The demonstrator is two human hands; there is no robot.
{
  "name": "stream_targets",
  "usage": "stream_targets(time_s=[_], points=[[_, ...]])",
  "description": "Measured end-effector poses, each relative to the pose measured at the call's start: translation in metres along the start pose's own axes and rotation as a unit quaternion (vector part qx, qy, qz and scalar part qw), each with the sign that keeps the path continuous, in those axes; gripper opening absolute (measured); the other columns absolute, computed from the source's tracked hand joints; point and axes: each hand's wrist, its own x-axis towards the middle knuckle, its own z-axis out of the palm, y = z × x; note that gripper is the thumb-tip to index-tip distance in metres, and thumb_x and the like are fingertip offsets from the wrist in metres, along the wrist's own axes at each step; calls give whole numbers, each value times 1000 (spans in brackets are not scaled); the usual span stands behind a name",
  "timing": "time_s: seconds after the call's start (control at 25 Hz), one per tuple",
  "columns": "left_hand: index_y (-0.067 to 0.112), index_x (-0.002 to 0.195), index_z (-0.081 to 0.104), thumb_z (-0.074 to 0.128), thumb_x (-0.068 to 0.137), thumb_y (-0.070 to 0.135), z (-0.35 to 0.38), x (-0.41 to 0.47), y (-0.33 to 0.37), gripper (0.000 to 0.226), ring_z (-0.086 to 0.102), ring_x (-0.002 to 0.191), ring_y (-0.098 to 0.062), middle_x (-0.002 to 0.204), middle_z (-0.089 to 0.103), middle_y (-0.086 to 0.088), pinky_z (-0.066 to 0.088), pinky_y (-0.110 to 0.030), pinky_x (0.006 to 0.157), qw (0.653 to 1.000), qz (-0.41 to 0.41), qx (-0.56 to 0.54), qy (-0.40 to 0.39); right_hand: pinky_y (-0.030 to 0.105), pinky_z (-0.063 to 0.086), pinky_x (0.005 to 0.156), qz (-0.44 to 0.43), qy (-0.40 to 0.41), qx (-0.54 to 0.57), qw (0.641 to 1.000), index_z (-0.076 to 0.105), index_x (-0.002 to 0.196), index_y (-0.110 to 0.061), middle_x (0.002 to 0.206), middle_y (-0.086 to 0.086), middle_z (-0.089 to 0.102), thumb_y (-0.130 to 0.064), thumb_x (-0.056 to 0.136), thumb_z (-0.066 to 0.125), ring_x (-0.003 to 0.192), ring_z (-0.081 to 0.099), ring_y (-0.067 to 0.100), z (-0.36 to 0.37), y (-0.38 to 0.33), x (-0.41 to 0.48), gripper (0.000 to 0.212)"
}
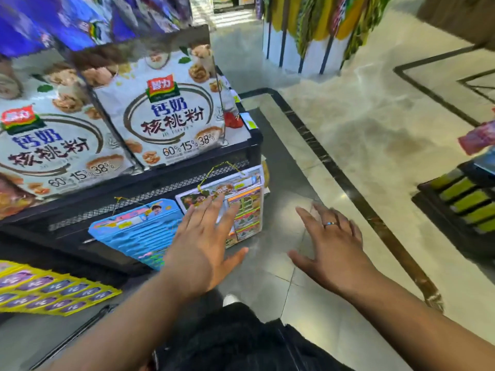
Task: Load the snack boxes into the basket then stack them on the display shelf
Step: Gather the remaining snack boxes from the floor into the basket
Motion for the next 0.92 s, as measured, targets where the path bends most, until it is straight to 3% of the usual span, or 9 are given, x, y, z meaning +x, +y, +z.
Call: stream_targets(time_s=[0.08,0.36,0.52,0.72,0.92], points=[[19,142,40,38,82,67,3,41,0,77,47,131,-35,144,50,-16,21,-46,112,1000,31,2,-4,49,9,120,0,-10,-18,1000,-1,152,-43,163,-3,-1,-67,87,46,150,1,26,-17,16,24,84],[20,142,36,40,79,68,15,202,-15,80,52,130,-36,143,52,-16,22,-46,110,996,91,-4,-15,51,4,121,14,-14,-56,998,-2,152,-40,163,-2,-4,-65,90,45,150,0,24,-86,58,144,82],[12,141,47,47,79,66,30,287,-15,83,52,126,-40,140,53,-20,43,-56,103,993,106,-36,-33,53,3,120,41,-21,-31,998,-4,152,-40,163,-2,-7,-65,89,46,150,1,25,-96,79,211,84],[14,143,46,47,67,74,51,381,10,97,48,129,-37,141,52,-15,41,-53,106,994,53,-38,-93,55,2,118,68,-32,-7,997,-2,153,-39,163,0,-4,-66,91,40,149,4,26,-94,135,283,80],[17,144,37,54,67,71,90,456,47,95,48,129,-42,140,51,-17,42,-57,105,995,-15,-47,-87,57,1,116,15,-62,-16,998,1,153,-38,163,2,-4,-66,91,40,149,6,28,-101,209,374,78]])
